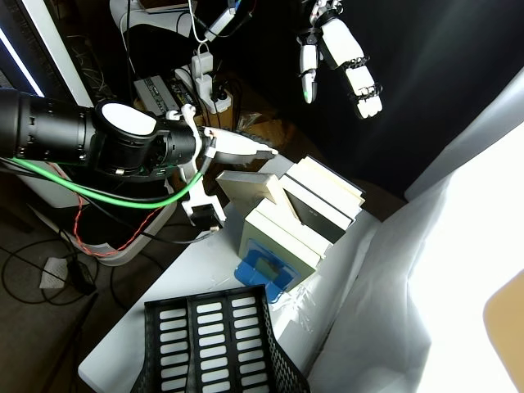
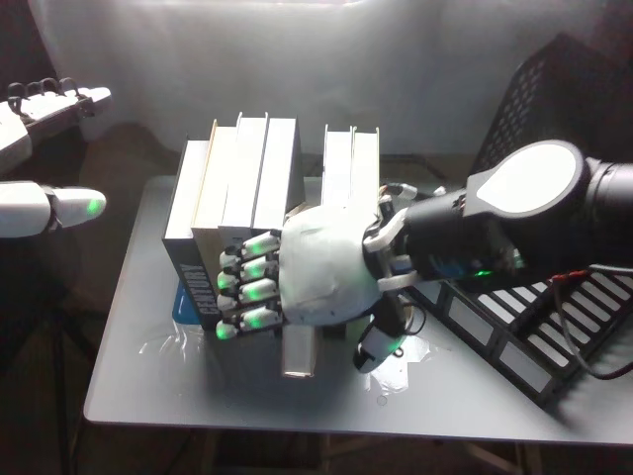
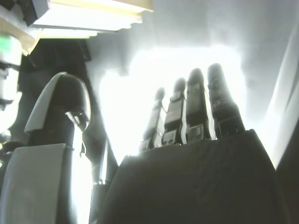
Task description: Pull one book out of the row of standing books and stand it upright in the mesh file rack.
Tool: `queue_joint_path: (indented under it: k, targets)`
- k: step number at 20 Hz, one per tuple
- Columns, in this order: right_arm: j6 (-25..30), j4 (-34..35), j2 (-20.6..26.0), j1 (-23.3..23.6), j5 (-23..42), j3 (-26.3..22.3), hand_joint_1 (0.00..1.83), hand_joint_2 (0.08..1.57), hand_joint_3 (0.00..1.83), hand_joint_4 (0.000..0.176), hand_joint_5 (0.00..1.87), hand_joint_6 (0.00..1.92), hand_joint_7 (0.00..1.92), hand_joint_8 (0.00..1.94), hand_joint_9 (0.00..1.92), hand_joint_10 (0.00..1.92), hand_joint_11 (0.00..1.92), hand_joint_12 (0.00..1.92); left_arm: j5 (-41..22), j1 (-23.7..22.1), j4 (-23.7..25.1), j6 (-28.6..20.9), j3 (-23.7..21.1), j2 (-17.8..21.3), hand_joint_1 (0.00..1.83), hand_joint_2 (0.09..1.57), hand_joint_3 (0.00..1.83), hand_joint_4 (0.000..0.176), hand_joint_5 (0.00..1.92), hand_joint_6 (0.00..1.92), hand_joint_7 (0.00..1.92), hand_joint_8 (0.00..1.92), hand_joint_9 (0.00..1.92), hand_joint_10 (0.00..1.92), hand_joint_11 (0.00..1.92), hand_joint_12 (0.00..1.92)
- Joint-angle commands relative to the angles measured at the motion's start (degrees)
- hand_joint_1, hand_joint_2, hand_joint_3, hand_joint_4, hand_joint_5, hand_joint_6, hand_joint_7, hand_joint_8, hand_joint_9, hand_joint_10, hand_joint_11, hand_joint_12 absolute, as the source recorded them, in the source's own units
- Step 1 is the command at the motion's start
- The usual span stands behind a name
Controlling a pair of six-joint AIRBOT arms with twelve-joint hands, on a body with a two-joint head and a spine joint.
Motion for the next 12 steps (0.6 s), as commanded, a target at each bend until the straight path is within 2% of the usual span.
queue_joint_path:
  k: [1,4,5,6,7,8,9,10,11,12]
  targets:
    - [1.2,-0.8,0.1,-0.5,-0.2,0.3,0.81,0.88,0.0,0.004,0.0,0.0,0.0,0.0,0.0,0.0,0.0,0.0,-6.8,0.5,-3.2,-0.1,0.1,1.3,0.66,1.39,0.03,0.037,0.0,0.0,0.0,0.0,0.0,0.0,0.0,0.0]
    - [3.2,-5.0,-2.0,-2.2,-2.0,1.5,0.83,0.86,0.0,0.0,0.0,0.0,0.0,0.0,0.0,0.0,0.0,0.0,-8.2,1.4,-4.2,0.3,-0.8,2.2,0.71,1.42,0.03,0.018,0.04,0.01,0.0,0.0,0.0,0.0,0.0,0.0]
    - [3.2,-6.9,-3.1,-2.8,-3.2,2.1,0.85,0.88,0.0,0.004,0.0,0.0,0.0,0.0,0.0,0.0,0.0,0.0,-8.7,1.5,-4.3,0.3,-1.2,2.6,0.68,1.42,0.02,0.017,0.03,0.01,0.0,0.0,0.0,0.0,0.0,0.0]
    - [6.0,-10.9,-3.7,-2.9,-3.7,2.4,0.89,0.89,0.0,0.009,0.0,0.0,0.0,0.0,0.0,0.0,0.0,0.0,-8.9,1.6,-4.4,0.3,-1.3,2.8,0.63,1.44,0.02,0.025,0.02,0.01,0.0,0.0,0.0,0.0,0.0,0.0]
    - [9.0,-15.8,-4.5,-3.0,-4.2,2.9,1.03,0.82,0.0,0.0,0.25,0.02,0.18,0.01,0.1,0.09,0.0,0.84,-9.2,1.6,-4.4,0.3,-1.4,2.9,0.6,1.44,0.02,0.023,0.03,0.01,0.0,0.0,0.0,0.0,0.0,0.0]
    - [11.7,-19.3,-5.1,-3.2,-4.6,3.4,1.06,0.87,0.0,0.0,0.21,0.0,0.13,0.0,0.02,0.08,0.0,0.84,-9.4,1.5,-4.4,0.3,-1.4,2.8,0.59,1.44,0.02,0.025,0.03,0.01,0.0,0.0,0.0,0.0,0.0,0.0]
    - [15.2,-23.4,-5.7,-3.5,-4.7,4.0,1.07,0.89,0.0,0.014,0.04,0.0,0.02,0.0,0.0,0.01,0.0,0.17,-9.5,1.4,-4.2,0.3,-1.4,2.8,0.53,1.43,0.01,0.034,0.02,0.01,0.0,0.0,0.0,0.0,0.0,0.0]
    - [17.0,-25.6,-6.1,-3.7,-4.7,4.5,1.07,0.9,0.0,0.023,0.01,0.0,0.0,0.0,0.0,0.0,0.0,0.03,-9.7,1.3,-4.1,0.3,-1.4,2.8,0.49,1.43,0.01,0.038,0.02,0.0,0.0,0.0,0.0,0.0,0.0,0.0]
    - [19.4,-28.5,-6.8,-4.0,-4.8,5.2,1.06,0.91,0.01,0.0,0.09,0.04,0.02,0.01,0.0,0.0,0.0,0.01,-9.9,1.2,-3.9,0.1,-1.4,2.8,0.43,1.43,0.01,0.043,0.02,0.0,0.0,0.0,0.0,0.0,0.0,0.0]
    - [20.2,-29.2,-7.3,-4.0,-4.8,5.8,1.06,0.9,0.0,0.02,0.02,0.01,0.0,0.0,0.0,0.0,0.0,0.0,-10.3,1.2,-3.9,0.0,-1.4,2.8,0.37,1.43,0.01,0.048,0.02,0.0,0.0,0.0,0.0,0.0,0.0,0.0]
